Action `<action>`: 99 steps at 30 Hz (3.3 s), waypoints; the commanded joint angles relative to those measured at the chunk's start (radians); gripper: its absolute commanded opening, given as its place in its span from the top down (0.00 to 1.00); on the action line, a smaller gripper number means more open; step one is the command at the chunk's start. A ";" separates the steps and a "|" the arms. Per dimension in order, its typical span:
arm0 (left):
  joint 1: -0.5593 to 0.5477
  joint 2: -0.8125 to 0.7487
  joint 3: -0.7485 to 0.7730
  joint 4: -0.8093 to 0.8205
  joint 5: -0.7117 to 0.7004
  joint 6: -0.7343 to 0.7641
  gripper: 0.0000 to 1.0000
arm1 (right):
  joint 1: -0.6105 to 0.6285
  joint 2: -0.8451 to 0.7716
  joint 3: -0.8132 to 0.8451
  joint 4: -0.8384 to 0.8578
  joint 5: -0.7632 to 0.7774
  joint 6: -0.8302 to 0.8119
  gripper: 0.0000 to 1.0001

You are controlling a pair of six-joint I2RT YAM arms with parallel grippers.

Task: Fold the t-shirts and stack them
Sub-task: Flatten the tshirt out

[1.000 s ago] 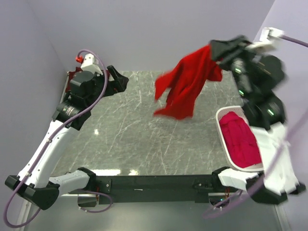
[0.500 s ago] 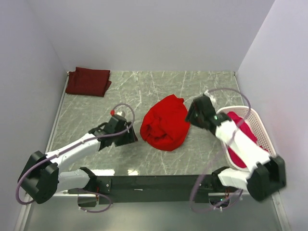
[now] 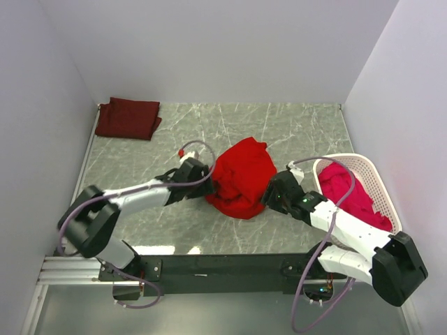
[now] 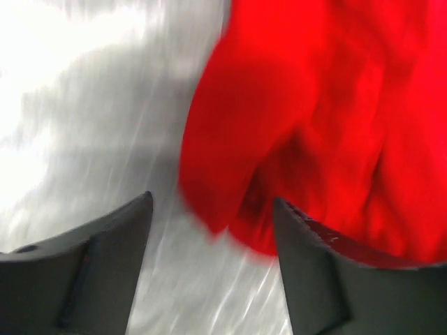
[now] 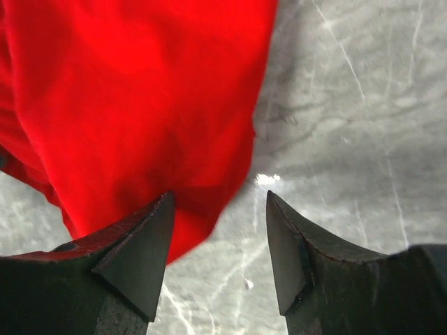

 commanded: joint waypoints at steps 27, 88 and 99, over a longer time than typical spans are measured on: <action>0.130 -0.225 0.561 -0.304 -0.122 0.213 0.99 | 0.290 0.235 0.372 -0.071 0.143 -0.044 0.35; 0.216 0.226 0.354 -0.024 0.028 0.122 0.85 | 0.209 0.609 0.615 -0.245 0.569 -0.157 0.66; 0.349 0.111 0.681 -0.173 -0.023 0.178 0.99 | 0.118 0.200 0.671 -0.434 0.643 -0.174 1.00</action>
